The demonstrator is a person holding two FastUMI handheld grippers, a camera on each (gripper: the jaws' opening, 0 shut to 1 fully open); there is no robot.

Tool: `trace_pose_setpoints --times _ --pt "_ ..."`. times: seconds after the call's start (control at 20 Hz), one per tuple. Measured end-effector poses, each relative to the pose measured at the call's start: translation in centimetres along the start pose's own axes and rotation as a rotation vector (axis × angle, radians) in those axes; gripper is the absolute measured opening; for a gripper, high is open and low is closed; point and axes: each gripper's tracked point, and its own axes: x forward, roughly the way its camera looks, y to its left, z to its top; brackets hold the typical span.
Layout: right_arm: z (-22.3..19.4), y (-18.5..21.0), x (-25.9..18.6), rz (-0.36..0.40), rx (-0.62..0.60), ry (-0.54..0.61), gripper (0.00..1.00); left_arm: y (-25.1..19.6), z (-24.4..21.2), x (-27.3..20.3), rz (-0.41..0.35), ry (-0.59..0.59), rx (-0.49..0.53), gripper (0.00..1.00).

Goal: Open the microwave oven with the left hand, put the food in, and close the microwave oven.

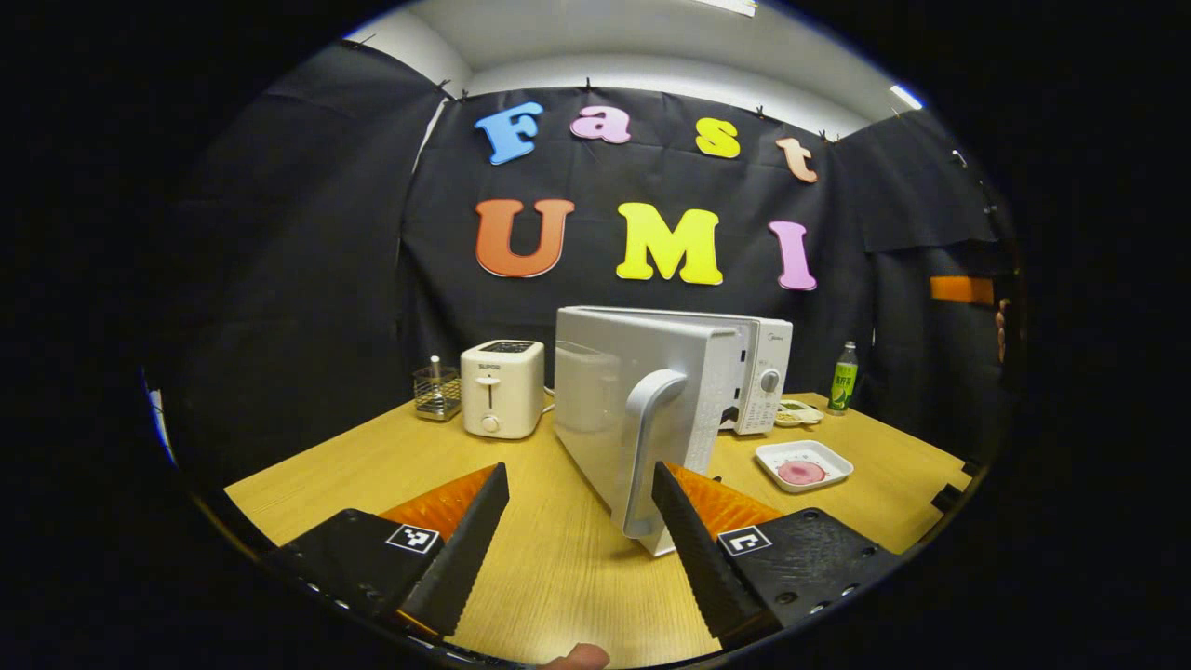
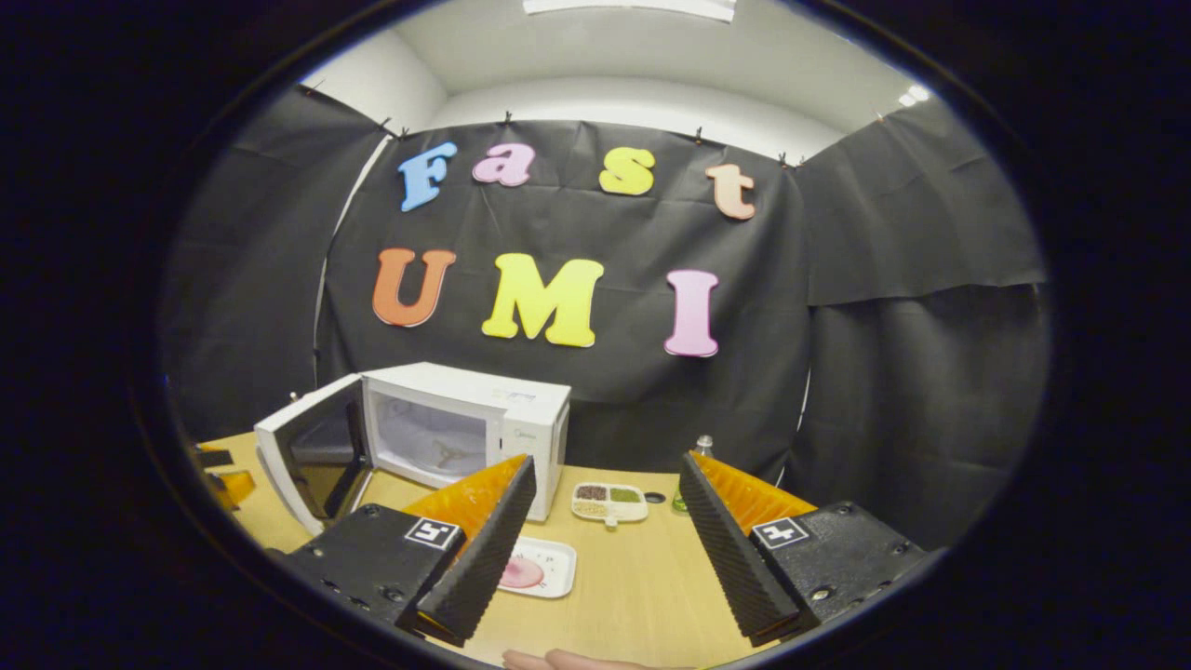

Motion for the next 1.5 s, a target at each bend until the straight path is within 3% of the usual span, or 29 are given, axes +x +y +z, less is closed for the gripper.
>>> trace_pose_setpoints --times 0.1,0.15,0.2,0.4,0.65,0.75,1.05,1.1,1.2,1.4,1.45,1.5 --pt "-1.2 0.2 1.4 0.006 0.001 0.046 0.99 1.0 1.6 -2.3 0.019 -0.007 -0.013 0.94" --pt "-1.6 0.3 2.3 0.012 0.006 0.072 0.99 1.2 2.7 -2.9 0.020 -0.020 -0.008 1.00" --pt "-2.1 0.3 3.2 0.016 0.006 0.098 0.99 1.4 3.8 -3.3 0.030 -0.027 -0.001 0.95" --pt "-4.1 0.3 6.7 0.046 -0.034 0.214 0.99 1.1 8.6 -3.5 0.066 -0.082 0.008 0.94" --pt "-9.1 0.2 11.2 0.124 -0.052 0.474 0.99 0.9 11.8 -1.1 0.169 -0.091 0.038 0.95" --pt "-11.7 0.6 12.5 0.164 -0.050 0.592 0.99 0.1 13.2 -0.2 0.170 -0.116 0.036 0.95" --pt "-19.5 2.7 14.0 0.269 0.065 0.938 0.98 -3.2 16.2 1.6 0.071 -0.168 0.001 0.94" --pt "-20.8 2.9 14.2 0.273 0.084 0.988 0.89 -3.4 16.8 1.5 0.069 -0.182 0.004 0.95" --pt "-23.6 3.5 14.6 0.264 0.137 1.100 0.79 -4.2 17.6 1.4 0.063 -0.213 0.022 0.95" --pt "-27.3 5.6 14.6 0.311 0.286 1.279 0.65 -4.6 18.0 0.6 0.081 -0.250 0.087 0.94" --pt "-27.6 6.3 14.7 0.346 0.316 1.307 0.72 -4.4 18.0 0.4 0.092 -0.250 0.097 0.94" --pt "-27.1 6.3 14.7 0.363 0.332 1.312 0.42 -4.4 17.8 0.5 0.095 -0.248 0.101 0.94"
